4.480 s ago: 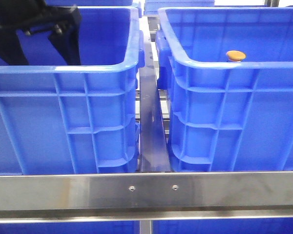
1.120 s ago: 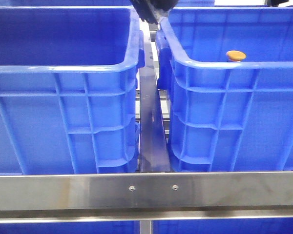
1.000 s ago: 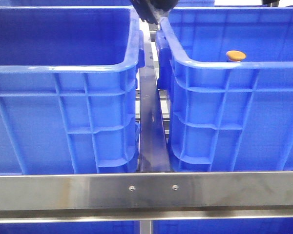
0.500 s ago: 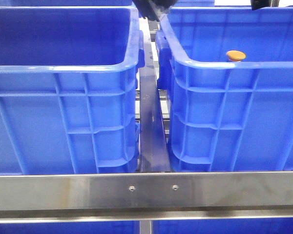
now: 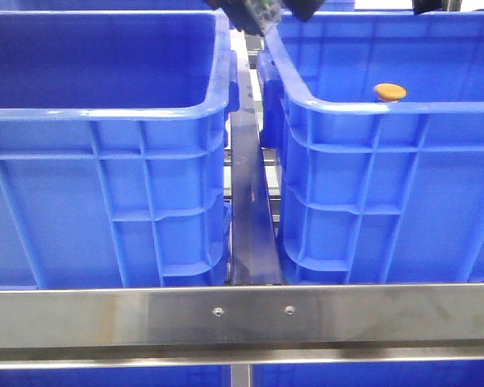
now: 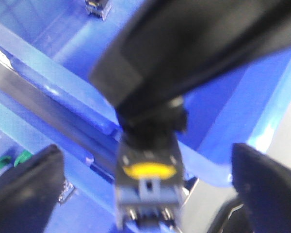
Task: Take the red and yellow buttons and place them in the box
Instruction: 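Grasp the red button cap with the right gripper, open the left gripper, then place the red button beside the yellow one and open the right gripper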
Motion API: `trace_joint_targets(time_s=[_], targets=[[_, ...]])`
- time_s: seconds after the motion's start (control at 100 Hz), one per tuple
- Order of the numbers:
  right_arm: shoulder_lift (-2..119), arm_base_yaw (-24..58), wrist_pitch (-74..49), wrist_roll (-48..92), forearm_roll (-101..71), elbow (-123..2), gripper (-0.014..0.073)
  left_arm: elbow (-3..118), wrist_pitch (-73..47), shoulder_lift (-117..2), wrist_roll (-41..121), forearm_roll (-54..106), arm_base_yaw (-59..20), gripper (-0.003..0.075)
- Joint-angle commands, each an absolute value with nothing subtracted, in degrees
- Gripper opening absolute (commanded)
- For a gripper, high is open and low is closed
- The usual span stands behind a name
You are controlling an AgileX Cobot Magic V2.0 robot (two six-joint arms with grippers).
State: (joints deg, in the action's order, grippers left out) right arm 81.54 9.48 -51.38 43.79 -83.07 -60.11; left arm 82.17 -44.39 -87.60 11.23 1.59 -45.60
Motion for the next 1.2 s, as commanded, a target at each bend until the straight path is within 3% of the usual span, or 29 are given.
trace_joint_targets(time_s=[0.0, 0.44, 0.85, 1.19], targets=[[79.6, 7.3, -50.5, 46.4, -86.5, -62.3, 0.0148, 83.9, -42.4, -85.7, 11.1, 1.9, -46.1, 0.0691], [79.6, -9.3, -39.4, 64.2, -84.2, -62.3, 0.0148, 83.9, -42.8, -85.7, 11.1, 1.9, -46.1, 0.0691], [83.6, -9.7, -12.3, 78.3, -81.7, -62.4, 0.0148, 83.9, -42.8, -85.7, 11.1, 1.9, -46.1, 0.0691], [97.1, -9.7, -13.5, 80.2, -81.7, -71.1, 0.0148, 83.9, -42.8, -85.7, 11.1, 1.9, -46.1, 0.0691]])
